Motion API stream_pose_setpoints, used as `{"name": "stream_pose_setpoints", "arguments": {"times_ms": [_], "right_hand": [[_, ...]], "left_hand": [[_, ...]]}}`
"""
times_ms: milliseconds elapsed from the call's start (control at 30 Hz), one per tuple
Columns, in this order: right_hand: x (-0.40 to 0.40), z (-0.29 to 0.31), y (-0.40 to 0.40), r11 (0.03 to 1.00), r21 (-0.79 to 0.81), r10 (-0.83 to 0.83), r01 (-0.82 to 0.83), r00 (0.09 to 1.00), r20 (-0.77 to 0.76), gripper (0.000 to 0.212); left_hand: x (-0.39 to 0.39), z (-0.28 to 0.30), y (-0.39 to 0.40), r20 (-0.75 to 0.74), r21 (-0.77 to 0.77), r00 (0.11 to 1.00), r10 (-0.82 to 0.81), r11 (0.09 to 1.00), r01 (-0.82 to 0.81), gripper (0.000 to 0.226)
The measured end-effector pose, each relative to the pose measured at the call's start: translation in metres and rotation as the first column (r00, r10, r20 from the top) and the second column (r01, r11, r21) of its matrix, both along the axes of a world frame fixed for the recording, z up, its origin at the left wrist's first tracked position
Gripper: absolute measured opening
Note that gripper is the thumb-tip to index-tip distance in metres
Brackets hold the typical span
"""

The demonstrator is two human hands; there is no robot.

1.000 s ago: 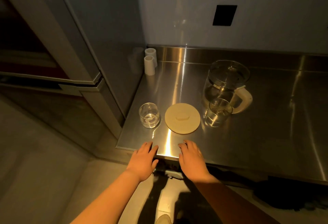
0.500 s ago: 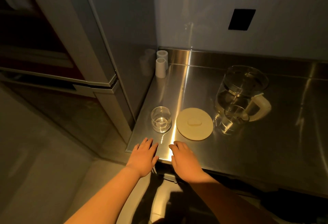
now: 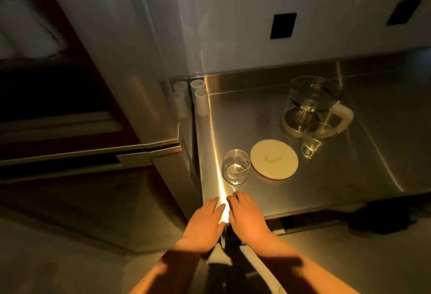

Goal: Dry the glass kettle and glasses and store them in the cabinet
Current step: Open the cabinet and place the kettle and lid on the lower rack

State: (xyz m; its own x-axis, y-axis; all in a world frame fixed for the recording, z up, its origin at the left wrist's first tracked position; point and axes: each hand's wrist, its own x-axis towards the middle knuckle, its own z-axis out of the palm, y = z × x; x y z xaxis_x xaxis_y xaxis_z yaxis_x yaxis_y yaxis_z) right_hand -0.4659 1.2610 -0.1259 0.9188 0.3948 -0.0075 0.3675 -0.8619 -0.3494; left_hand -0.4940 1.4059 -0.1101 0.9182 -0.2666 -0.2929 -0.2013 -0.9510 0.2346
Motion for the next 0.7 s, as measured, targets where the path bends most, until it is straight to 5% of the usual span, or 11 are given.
{"name": "stream_pose_setpoints", "arguments": {"times_ms": [267, 700], "right_hand": [[-0.031, -0.001, 0.013, 0.998, -0.031, -0.047, 0.046, 0.998, -0.044, 0.046], [-0.037, 0.014, 0.015, 1.0, 0.012, 0.0, 0.001, 0.997, -0.073, 0.047]], "left_hand": [[-0.009, 0.0, 0.022, -0.009, 0.007, 0.995, -0.1, 0.995, 0.1, 0.055], [-0.022, 0.016, 0.031, 0.023, 0.062, 0.999, -0.035, 0.998, 0.033, 0.057]]}}
